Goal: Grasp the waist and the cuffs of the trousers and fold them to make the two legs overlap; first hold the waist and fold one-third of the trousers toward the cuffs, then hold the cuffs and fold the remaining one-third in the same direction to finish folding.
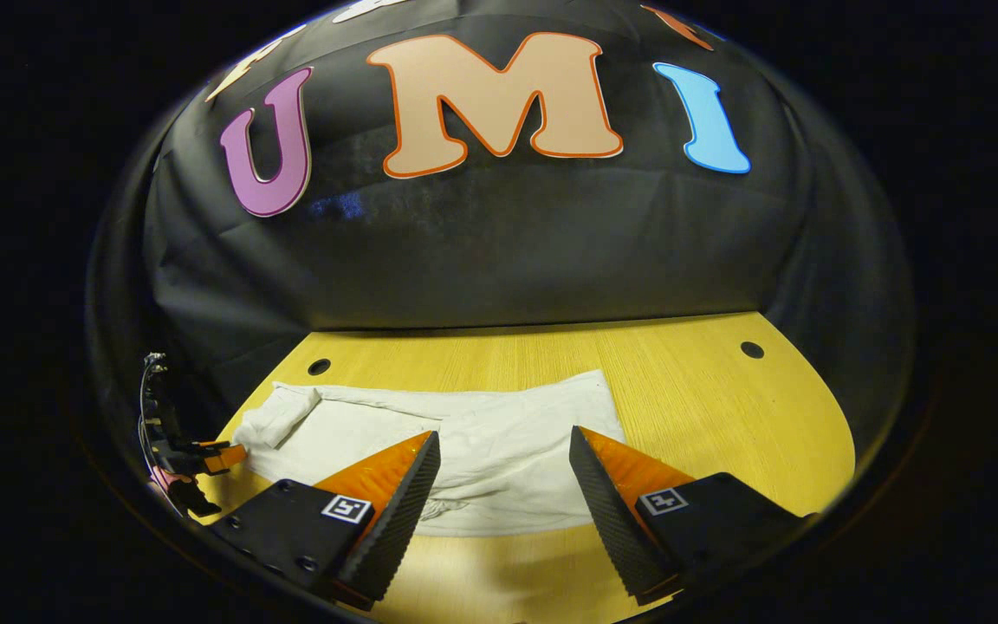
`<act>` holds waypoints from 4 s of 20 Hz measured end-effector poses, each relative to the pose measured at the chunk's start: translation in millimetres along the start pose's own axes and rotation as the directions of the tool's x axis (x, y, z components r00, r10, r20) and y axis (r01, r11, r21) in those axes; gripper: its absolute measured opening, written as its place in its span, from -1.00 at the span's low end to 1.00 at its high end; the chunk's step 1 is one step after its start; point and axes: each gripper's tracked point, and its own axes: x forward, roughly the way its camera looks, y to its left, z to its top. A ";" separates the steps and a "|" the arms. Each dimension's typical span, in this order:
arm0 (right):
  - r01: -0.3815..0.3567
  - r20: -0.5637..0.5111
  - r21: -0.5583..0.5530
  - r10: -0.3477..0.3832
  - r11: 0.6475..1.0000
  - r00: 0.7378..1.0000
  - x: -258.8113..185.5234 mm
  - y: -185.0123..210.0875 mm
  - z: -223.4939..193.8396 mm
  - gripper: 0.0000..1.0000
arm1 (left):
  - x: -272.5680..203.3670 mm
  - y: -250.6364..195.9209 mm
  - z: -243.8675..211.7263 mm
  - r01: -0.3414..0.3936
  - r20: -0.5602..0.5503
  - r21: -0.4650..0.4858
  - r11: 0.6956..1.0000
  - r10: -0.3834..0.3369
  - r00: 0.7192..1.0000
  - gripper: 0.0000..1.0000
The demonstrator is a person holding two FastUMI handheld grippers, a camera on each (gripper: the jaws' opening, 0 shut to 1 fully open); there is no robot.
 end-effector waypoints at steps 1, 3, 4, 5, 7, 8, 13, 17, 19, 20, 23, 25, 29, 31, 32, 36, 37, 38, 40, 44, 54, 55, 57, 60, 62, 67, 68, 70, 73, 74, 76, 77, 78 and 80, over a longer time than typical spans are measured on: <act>-0.001 -0.001 0.001 0.001 1.000 1.000 -0.8 -0.6 -0.2 0.92 | 0.6 -4.4 1.3 0.012 0.006 -0.009 1.000 -0.012 1.000 -0.07; 0.000 0.002 -0.002 0.000 1.000 1.000 -1.9 -2.2 0.7 0.92 | 3.4 -12.3 3.3 0.037 0.025 -0.031 0.999 -0.036 0.999 -0.50; 0.001 0.003 -0.007 -0.001 1.000 1.000 -3.3 -3.8 1.0 0.92 | 3.3 -16.2 5.6 0.052 0.040 -0.050 0.997 -0.050 0.998 -0.61; 0.003 0.001 -0.015 -0.003 1.000 1.000 -3.9 -5.7 0.2 0.92 | 4.1 -18.9 7.2 0.065 0.048 -0.067 0.996 -0.062 0.997 -0.87; 0.007 -0.007 -0.029 -0.008 1.000 1.000 -4.6 -7.4 -3.1 0.92 | 2.4 -24.1 7.1 0.080 0.050 -0.079 0.994 -0.077 0.996 -1.00; 0.005 -0.009 -0.033 -0.005 0.999 1.000 -5.9 -8.3 -3.8 0.92 | 1.7 -28.2 8.0 0.089 0.050 -0.083 0.993 -0.085 0.995 -1.00; -0.012 0.001 -0.039 0.013 0.999 1.000 -8.8 -12.1 -0.8 0.83 | -11.2 -59.6 33.0 0.138 0.106 -0.091 0.986 -0.128 0.986 -0.99; -0.020 0.002 -0.021 0.020 1.000 1.000 -12.5 -26.0 -0.5 0.92 | -31.3 -97.6 61.9 0.183 0.167 -0.069 0.981 -0.170 0.971 -1.00; -0.018 -0.003 -0.014 0.018 1.000 1.000 -13.8 -38.9 -2.1 0.92 | -42.1 -124.3 76.0 0.216 0.193 -0.060 0.975 -0.201 0.960 -1.00; -0.017 -0.006 -0.009 0.017 1.000 1.000 -14.9 -46.2 -2.1 0.92 | -46.8 -137.6 83.3 0.232 0.207 -0.056 0.971 -0.216 0.954 -1.00; -0.008 -0.008 -0.008 0.008 1.000 1.000 -22.1 -70.7 -3.4 0.92 | -58.1 -182.8 100.9 0.283 0.231 -0.046 0.958 -0.266 0.936 -1.00; -0.006 -0.015 -0.015 0.005 1.000 1.000 -26.9 -88.4 -4.5 0.92 | -64.5 -216.2 114.1 0.316 0.248 -0.029 0.948 -0.299 0.921 -1.00; 0.002 -0.018 0.000 -0.002 1.000 1.000 -33.7 -122.6 -6.1 0.92 | -89.5 -273.4 138.7 0.370 0.285 0.010 0.929 -0.357 0.889 -1.00; 0.006 -0.020 0.014 -0.006 1.000 1.000 -35.8 -138.4 -6.7 0.92 | -97.2 -309.8 145.5 0.392 0.307 0.048 0.919 -0.387 0.869 -1.00; 0.009 -0.021 0.021 -0.008 1.000 1.000 -37.2 -145.8 -7.5 0.92 | -102.0 -326.3 150.5 0.406 0.313 0.072 0.911 -0.407 0.858 -1.00; 0.017 -0.018 0.046 -0.016 0.999 1.000 -41.1 -171.2 -6.1 0.92 | -126.0 -382.1 162.5 0.447 0.300 0.181 0.876 -0.482 0.823 -1.00; 0.020 -0.016 0.047 -0.019 0.999 1.000 -42.1 -177.0 -6.3 0.83 | -129.7 -396.9 160.0 0.458 0.289 0.203 0.866 -0.500 0.817 -1.00; 0.023 -0.015 0.046 -0.023 0.999 1.000 -43.9 -183.2 -6.4 0.83 | -132.8 -413.2 155.8 0.469 0.274 0.220 0.856 -0.515 0.812 -1.00; 0.029 -0.014 0.049 -0.029 0.998 0.999 -46.7 -194.5 -6.9 0.83 | -134.5 -440.7 143.5 0.481 0.245 0.256 0.838 -0.538 0.807 -1.00; 0.035 -0.015 0.055 -0.034 0.998 0.999 -53.4 -210.4 -11.3 0.92 | -126.1 -478.4 109.6 0.481 0.182 0.310 0.820 -0.548 0.816 -1.00; 0.012 -0.017 0.024 -0.011 1.000 1.000 -67.8 -205.7 -21.5 0.92 | -133.3 -516.5 33.9 0.544 0.064 0.326 0.773 -0.592 0.803 0.66; 0.002 -0.008 0.020 -0.002 1.000 1.000 -73.2 -197.3 -20.8 0.92 | -135.1 -508.6 35.0 0.528 0.070 0.317 0.788 -0.575 0.815 0.90; -0.018 0.004 0.017 0.018 1.000 1.000 -76.9 -184.9 -19.5 0.92 | -137.9 -491.3 37.9 0.504 0.092 0.282 0.817 -0.546 0.833 0.92; -0.049 0.032 0.001 0.049 0.999 0.998 -85.4 -166.6 -14.1 0.92 | -142.2 -459.1 37.8 0.477 0.115 0.214 0.852 -0.507 0.854 0.92; -0.073 0.054 -0.001 0.073 0.997 0.996 -92.5 -152.9 -11.1 0.92 | -144.0 -434.7 39.5 0.442 0.126 0.191 0.876 -0.469 0.874 0.92; -0.121 0.123 0.001 0.120 0.993 0.985 -114.4 -123.4 -1.4 0.92 | -160.3 -378.4 43.2 0.365 0.172 0.149 0.919 -0.388 0.905 0.92; -0.123 0.130 -0.002 0.122 0.992 0.984 -118.5 -119.4 -2.3 0.92 | -163.9 -366.8 44.1 0.350 0.181 0.144 0.926 -0.372 0.910 0.92; -0.123 0.132 0.000 0.122 0.992 0.984 -124.4 -113.9 -6.3 0.92 | -171.2 -350.7 43.8 0.329 0.192 0.131 0.935 -0.350 0.917 0.92; -0.126 0.120 0.017 0.123 0.992 0.985 -134.5 -107.4 -16.1 0.92 | -180.6 -329.1 38.6 0.299 0.201 0.120 0.947 -0.318 0.926 0.92; -0.124 0.116 0.021 0.121 0.992 0.986 -136.9 -106.0 -18.5 0.92 | -182.7 -323.8 35.6 0.291 0.199 0.119 0.949 -0.310 0.930 0.92; -0.116 0.107 0.025 0.112 0.993 0.988 -142.5 -105.5 -23.7 0.93 | -187.3 -318.2 32.2 0.289 0.200 0.118 0.950 -0.308 0.930 0.92; -0.113 0.099 0.025 0.110 0.993 0.989 -145.2 -104.4 -27.2 0.92 | -189.6 -317.7 30.6 0.294 0.202 0.118 0.948 -0.313 0.928 0.92; -0.111 0.095 0.022 0.108 0.994 0.990 -147.1 -103.2 -29.6 0.92 | -191.4 -317.7 29.6 0.297 0.202 0.120 0.947 -0.317 0.927 0.92; -0.102 0.091 0.017 0.100 0.995 0.991 -150.4 -102.3 -31.5 0.92 | -192.9 -317.9 24.2 0.302 0.194 0.135 0.944 -0.324 0.926 0.92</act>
